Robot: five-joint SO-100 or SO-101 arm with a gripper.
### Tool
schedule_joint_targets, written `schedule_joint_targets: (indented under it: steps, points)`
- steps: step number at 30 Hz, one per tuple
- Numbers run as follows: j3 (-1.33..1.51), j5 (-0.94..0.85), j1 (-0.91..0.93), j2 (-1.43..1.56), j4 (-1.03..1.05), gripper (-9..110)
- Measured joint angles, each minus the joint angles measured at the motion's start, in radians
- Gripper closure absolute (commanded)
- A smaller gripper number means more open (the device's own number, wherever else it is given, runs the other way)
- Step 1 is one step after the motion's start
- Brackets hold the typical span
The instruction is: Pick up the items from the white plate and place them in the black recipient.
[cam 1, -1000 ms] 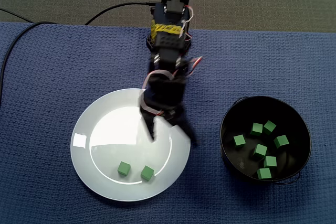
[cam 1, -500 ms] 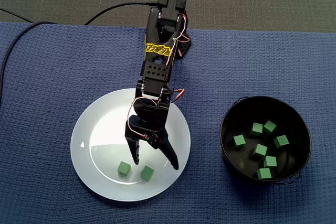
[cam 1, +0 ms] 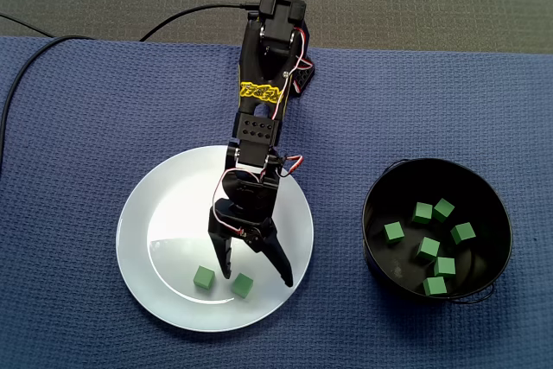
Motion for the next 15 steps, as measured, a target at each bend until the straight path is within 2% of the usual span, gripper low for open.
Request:
schedule_joint_targets:
  steps: [9, 15]
  points:
    - [0.000, 0.057, 0.017, -0.052, -0.044, 64]
    - [0.000, 0.064, 0.028, -0.077, -0.083, 72]
